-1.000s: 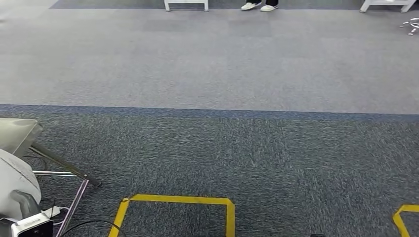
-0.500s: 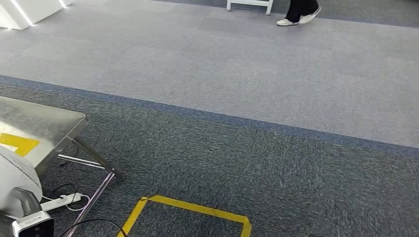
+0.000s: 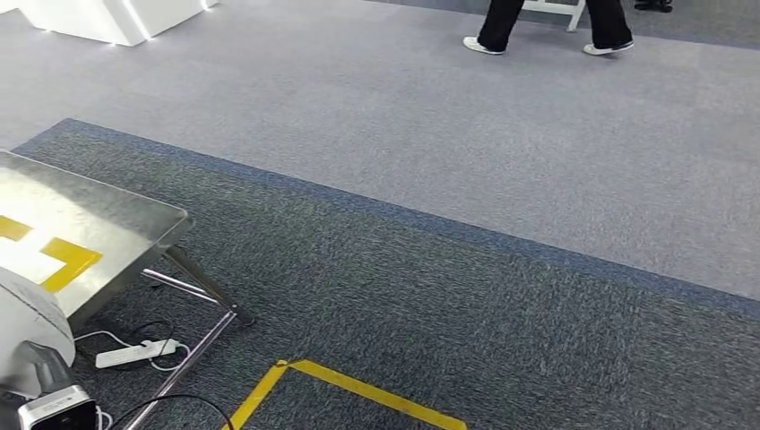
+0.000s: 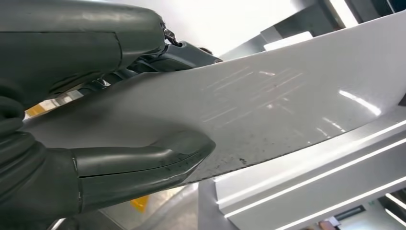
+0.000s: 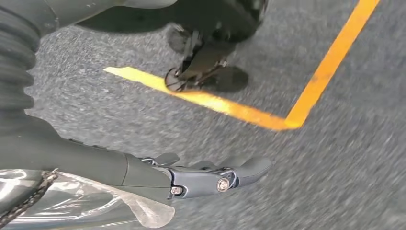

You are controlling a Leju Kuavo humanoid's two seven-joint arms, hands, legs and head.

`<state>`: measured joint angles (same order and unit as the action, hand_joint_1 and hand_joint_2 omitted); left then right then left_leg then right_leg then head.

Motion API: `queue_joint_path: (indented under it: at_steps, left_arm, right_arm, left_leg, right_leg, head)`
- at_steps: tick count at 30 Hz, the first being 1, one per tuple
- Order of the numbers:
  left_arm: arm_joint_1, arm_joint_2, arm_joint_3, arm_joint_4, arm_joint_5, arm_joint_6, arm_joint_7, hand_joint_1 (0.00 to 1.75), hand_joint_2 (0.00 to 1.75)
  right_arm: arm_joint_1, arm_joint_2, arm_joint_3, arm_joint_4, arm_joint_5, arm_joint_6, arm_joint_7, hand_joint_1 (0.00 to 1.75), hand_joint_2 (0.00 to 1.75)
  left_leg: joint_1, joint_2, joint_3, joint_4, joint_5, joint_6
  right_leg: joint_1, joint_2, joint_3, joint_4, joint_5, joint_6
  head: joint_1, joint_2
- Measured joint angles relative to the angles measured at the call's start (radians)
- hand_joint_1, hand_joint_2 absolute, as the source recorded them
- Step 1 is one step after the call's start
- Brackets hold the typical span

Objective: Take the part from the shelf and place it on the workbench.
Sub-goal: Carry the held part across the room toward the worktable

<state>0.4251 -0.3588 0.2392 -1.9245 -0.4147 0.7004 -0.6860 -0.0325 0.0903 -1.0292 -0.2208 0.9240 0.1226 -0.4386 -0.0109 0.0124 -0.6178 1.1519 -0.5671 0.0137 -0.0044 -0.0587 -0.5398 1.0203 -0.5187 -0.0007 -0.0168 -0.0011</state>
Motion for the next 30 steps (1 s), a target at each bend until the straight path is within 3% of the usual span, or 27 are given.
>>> queue_joint_path:
  at_steps: [1, 3, 5, 7, 8, 10, 11, 12, 13, 15, 17, 19, 20, 21, 22, 23, 25, 27, 30]
  left_arm:
    - [0.000, 0.000, 0.000, 0.000, 0.002, 0.000, -0.003, 1.75, 1.75]
    - [-0.002, 0.001, 0.000, -0.001, 0.005, 0.000, -0.006, 1.75, 1.75]
    - [-0.002, 0.002, 0.000, -0.002, 0.005, 0.000, -0.006, 1.75, 1.75]
    - [-0.001, 0.001, 0.000, -0.003, 0.000, 0.000, -0.006, 1.75, 1.75]
    - [-0.003, 0.001, -0.001, -0.004, -0.004, 0.000, -0.006, 1.75, 1.75]
    - [-0.007, 0.000, -0.005, -0.004, -0.010, 0.000, -0.006, 1.75, 1.75]
    - [-0.008, 0.000, -0.006, -0.004, -0.012, 0.000, -0.006, 1.75, 1.75]
    - [-0.008, 0.000, -0.008, -0.004, -0.015, 0.000, -0.006, 1.75, 1.75]
    - [-0.008, 0.000, -0.008, -0.004, -0.017, 0.000, -0.006, 1.75, 1.75]
    - [-0.008, 0.000, -0.009, -0.004, -0.021, 0.000, -0.006, 1.75, 1.75]
    - [-0.009, 0.000, -0.011, -0.005, -0.025, 0.000, -0.006, 1.75, 1.75]
    - [-0.010, -0.001, -0.014, -0.005, -0.026, 0.000, -0.006, 1.75, 1.75]
    - [-0.010, -0.001, -0.015, -0.005, -0.028, 0.000, -0.006, 1.75, 1.75]
    - [-0.009, -0.001, -0.016, -0.005, -0.030, 0.000, -0.006, 1.75, 1.75]
    - [-0.009, -0.001, -0.016, -0.005, -0.032, 0.000, -0.006, 1.75, 1.75]
    - [-0.010, -0.001, -0.016, -0.005, -0.035, 0.000, -0.006, 1.75, 1.75]
    - [-0.015, -0.001, -0.018, -0.005, -0.041, 0.000, -0.006, 1.75, 1.75]
    - [-0.017, 0.000, -0.020, -0.005, -0.048, 0.000, -0.006, 1.75, 1.75]
    - [-0.016, 0.000, -0.021, -0.005, -0.051, 0.000, -0.006, 1.75, 1.75]
  right_arm:
    - [0.000, 0.001, 0.000, 0.000, 0.002, 0.000, -0.001, 0.00, 1.75]
    - [-0.001, 0.002, 0.000, 0.001, 0.005, 0.000, -0.002, 0.00, 1.75]
    - [-0.002, 0.002, 0.000, 0.001, 0.006, -0.001, -0.003, 0.00, 1.75]
    - [-0.006, 0.000, 0.000, 0.001, 0.007, -0.002, -0.005, 0.00, 1.75]
    - [-0.007, 0.000, 0.000, 0.001, 0.008, -0.002, -0.006, 0.00, 1.75]
    - [-0.006, -0.001, 0.000, 0.001, 0.010, -0.004, -0.007, 0.00, 1.75]
    - [-0.004, -0.001, 0.001, 0.001, 0.011, -0.004, -0.007, 0.00, 1.75]
    - [-0.002, -0.001, 0.001, 0.001, 0.012, -0.004, -0.008, 0.00, 1.75]
    - [-0.001, -0.001, 0.001, 0.001, 0.012, -0.004, -0.008, 0.00, 1.75]
    - [-0.001, -0.003, 0.000, 0.001, 0.012, -0.004, -0.010, 0.00, 1.75]
    - [-0.001, -0.004, 0.001, 0.001, 0.013, -0.004, -0.011, 0.00, 1.75]
    - [-0.001, -0.004, 0.001, 0.001, 0.013, -0.003, -0.012, 0.00, 1.75]
    - [-0.001, -0.004, 0.001, 0.001, 0.013, -0.003, -0.012, 0.00, 1.75]
    - [-0.002, -0.004, 0.000, 0.001, 0.013, -0.002, -0.012, 0.00, 1.75]
    - [-0.003, -0.003, 0.000, 0.001, 0.013, -0.002, -0.012, 0.00, 1.75]
    - [-0.003, -0.003, 0.000, 0.001, 0.013, -0.001, -0.013, 0.00, 1.75]
    - [0.000, -0.003, 0.000, 0.001, 0.013, -0.001, -0.013, 0.00, 1.75]
    - [0.001, -0.004, 0.000, 0.001, 0.013, -0.001, -0.012, 0.00, 1.75]
    - [0.001, -0.004, 0.000, 0.001, 0.012, -0.001, -0.012, 0.00, 1.75]
  left_leg:
    - [-0.006, 0.018, 0.011, -0.045, 0.034, 0.008]
    - [-0.017, 0.046, 0.020, -0.094, 0.063, 0.024]
    - [-0.019, 0.035, 0.021, -0.102, 0.071, 0.031]
    - [-0.012, 0.014, 0.030, -0.114, 0.091, 0.038]
    - [-0.007, 0.003, 0.034, -0.120, 0.095, 0.041]
    - [-0.004, -0.020, 0.034, -0.122, 0.096, 0.046]
    - [-0.003, -0.033, 0.034, -0.122, 0.095, 0.047]
    - [-0.003, -0.048, 0.035, -0.122, 0.094, 0.048]
    - [-0.003, -0.063, 0.037, -0.121, 0.092, 0.047]
    - [-0.001, -0.092, 0.046, -0.121, 0.086, 0.043]
    - [0.000, -0.116, 0.048, -0.117, 0.081, 0.034]
    - [0.005, -0.140, 0.042, -0.117, 0.082, 0.022]
    - [0.007, -0.152, 0.038, -0.118, 0.084, 0.015]
    - [0.007, -0.151, 0.036, -0.118, 0.084, 0.009]
    - [0.006, -0.132, 0.031, -0.110, 0.076, 0.003]
    - [0.005, -0.102, 0.020, -0.083, 0.058, -0.003]
    - [0.007, -0.041, -0.027, 0.022, -0.003, -0.014]
    - [0.014, -0.026, -0.077, 0.130, -0.048, -0.021]
    - [0.017, -0.024, -0.095, 0.169, -0.058, -0.024]
  right_leg:
    - [0.002, -0.009, 0.011, -0.001, -0.008, 0.002]
    - [0.005, -0.027, 0.023, -0.001, -0.021, 0.011]
    - [0.008, -0.048, 0.037, -0.003, -0.034, 0.024]
    - [0.007, -0.030, 0.038, 0.011, -0.057, 0.035]
    - [0.005, -0.007, 0.026, 0.041, -0.078, 0.040]
    - [0.000, 0.041, -0.039, 0.158, -0.133, 0.048]
    - [-0.001, 0.049, -0.075, 0.217, -0.152, 0.051]
    - [-0.002, 0.052, -0.103, 0.254, -0.153, 0.053]
    - [-0.003, 0.055, -0.115, 0.256, -0.134, 0.055]
    - [-0.007, 0.074, -0.087, 0.155, -0.050, 0.055]
    - [-0.013, 0.125, -0.041, 0.041, 0.005, 0.052]
    - [-0.013, 0.151, -0.020, 0.004, 0.007, 0.042]
    - [-0.012, 0.141, -0.015, -0.002, 0.008, 0.035]
    - [-0.012, 0.129, -0.013, -0.007, 0.011, 0.028]
    - [-0.014, 0.116, -0.008, -0.013, 0.013, 0.021]
    - [-0.015, 0.100, -0.004, -0.019, 0.015, 0.014]
    - [-0.014, 0.068, 0.003, -0.024, 0.015, 0.006]
    - [-0.013, 0.038, 0.005, -0.023, 0.013, 0.003]
    - [-0.013, 0.025, 0.005, -0.023, 0.012, 0.002]
  head:
    - [0.002, 0.000]
    - [0.000, 0.000]
    - [-0.003, 0.000]
    - [0.000, 0.000]
    - [0.001, 0.000]
    - [0.006, 0.000]
    - [0.006, 0.000]
    - [0.005, 0.000]
    - [0.005, 0.000]
    - [0.006, 0.000]
    - [0.005, 0.000]
    - [0.005, 0.000]
    - [0.005, 0.000]
    - [0.005, 0.000]
    - [0.003, 0.000]
    - [0.000, 0.000]
    - [-0.004, 0.000]
    - [-0.004, 0.000]
    - [-0.004, 0.000]
